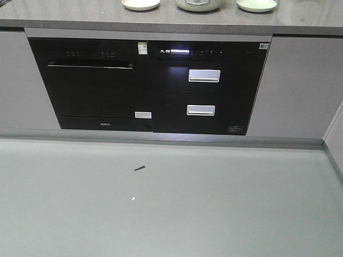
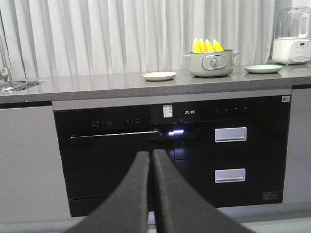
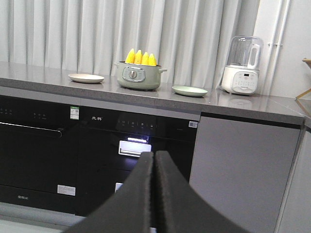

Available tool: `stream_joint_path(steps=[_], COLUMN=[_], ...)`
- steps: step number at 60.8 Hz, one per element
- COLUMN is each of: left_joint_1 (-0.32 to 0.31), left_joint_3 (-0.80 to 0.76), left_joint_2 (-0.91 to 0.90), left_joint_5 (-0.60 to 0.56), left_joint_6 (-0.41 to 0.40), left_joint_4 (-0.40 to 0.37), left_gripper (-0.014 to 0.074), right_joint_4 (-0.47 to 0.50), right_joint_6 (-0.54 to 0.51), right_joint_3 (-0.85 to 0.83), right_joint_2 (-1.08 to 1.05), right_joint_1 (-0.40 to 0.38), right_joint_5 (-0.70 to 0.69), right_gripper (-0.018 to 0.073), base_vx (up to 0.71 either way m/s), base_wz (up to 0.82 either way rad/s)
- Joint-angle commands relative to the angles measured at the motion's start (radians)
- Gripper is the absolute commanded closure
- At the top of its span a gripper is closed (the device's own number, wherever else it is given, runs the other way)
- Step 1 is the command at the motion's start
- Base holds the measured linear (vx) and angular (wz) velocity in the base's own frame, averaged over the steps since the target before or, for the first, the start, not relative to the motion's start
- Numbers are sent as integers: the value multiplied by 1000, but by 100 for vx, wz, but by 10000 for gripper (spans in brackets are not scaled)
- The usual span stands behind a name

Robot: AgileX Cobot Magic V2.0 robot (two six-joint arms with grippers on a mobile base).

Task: Distribute corn equally
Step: 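Continue driving toward the counter, turning to face the corn pot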

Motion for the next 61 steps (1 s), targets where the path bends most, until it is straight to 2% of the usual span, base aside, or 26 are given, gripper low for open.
stream_joint_path(steps=[1,61], left_joint_1=[-3,-3], left_joint_3=[3,3], left_joint_2=[-17,-17], left_joint_5=[-72,-72], left_joint_6=[-4,-4], left_joint_4=[-1,-1], left_gripper=[603,603], right_joint_4=[-7,-7], right_joint_6=[-6,-6], right_joint_3=[7,7], right_joint_2=[-6,-6], right_joint_1=[-4,-4], right_joint_5=[-80,-80], right_gripper=[564,564], base_vx=[9,8], base_wz=[2,0])
